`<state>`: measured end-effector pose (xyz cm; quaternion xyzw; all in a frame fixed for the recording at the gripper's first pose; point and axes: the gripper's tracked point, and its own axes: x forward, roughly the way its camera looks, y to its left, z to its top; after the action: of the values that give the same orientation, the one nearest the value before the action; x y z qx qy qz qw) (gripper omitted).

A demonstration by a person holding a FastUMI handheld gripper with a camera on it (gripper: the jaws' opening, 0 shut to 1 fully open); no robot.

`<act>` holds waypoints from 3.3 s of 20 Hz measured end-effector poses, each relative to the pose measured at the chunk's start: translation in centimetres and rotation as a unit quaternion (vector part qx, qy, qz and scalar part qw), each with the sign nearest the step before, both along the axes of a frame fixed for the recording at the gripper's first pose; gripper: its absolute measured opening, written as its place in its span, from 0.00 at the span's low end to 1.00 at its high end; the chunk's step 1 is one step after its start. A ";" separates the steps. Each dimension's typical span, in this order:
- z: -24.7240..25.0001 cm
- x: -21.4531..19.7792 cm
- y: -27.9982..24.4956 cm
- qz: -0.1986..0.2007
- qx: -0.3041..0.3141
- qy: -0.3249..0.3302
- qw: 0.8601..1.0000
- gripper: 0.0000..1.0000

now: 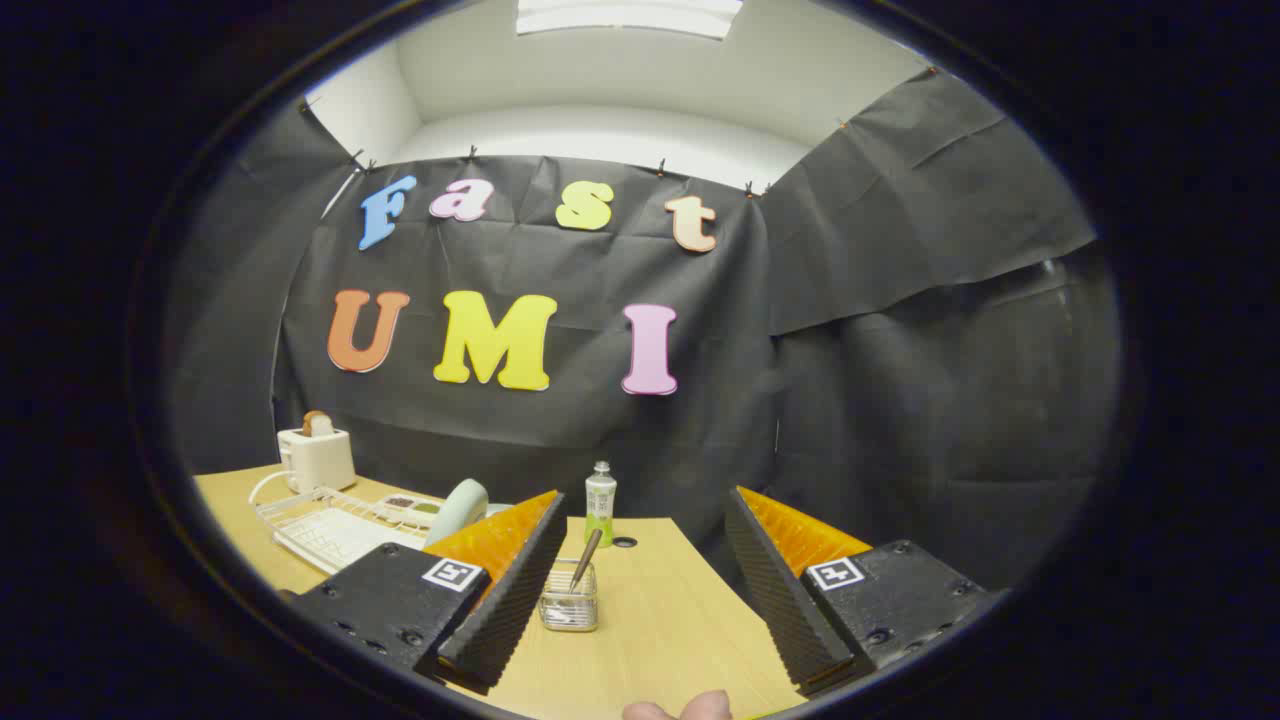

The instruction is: Take the plate from the dish rack, then take the spoon from the basket and place it into the plate.

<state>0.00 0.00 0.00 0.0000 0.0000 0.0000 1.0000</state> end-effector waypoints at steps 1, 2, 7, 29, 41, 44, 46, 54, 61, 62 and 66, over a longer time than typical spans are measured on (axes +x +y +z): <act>0.3 -0.1 0.2 0.001 -0.001 -0.003 1.000 1.00; 0.5 -0.2 0.4 0.001 0.000 -0.006 1.000 1.00; 1.3 -0.2 1.1 0.007 0.007 -0.014 1.000 1.00; 4.9 4.3 8.0 0.103 0.005 0.099 0.990 1.00; 1.1 14.5 19.2 0.194 -0.029 0.401 0.895 1.00; -2.2 17.1 19.9 0.175 -0.029 0.451 0.875 1.00; -4.1 18.6 20.5 0.161 -0.023 0.473 0.866 1.00; -9.9 19.8 21.4 0.104 0.012 0.554 0.826 0.97; -10.6 19.6 21.2 0.046 0.000 0.562 0.826 0.38; -10.3 19.6 21.2 0.037 -0.003 0.560 0.828 0.37; -9.0 19.7 21.0 -0.007 -0.037 0.541 0.840 0.35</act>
<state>19.74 20.99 -9.02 -0.0370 0.5410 -0.0074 0.8402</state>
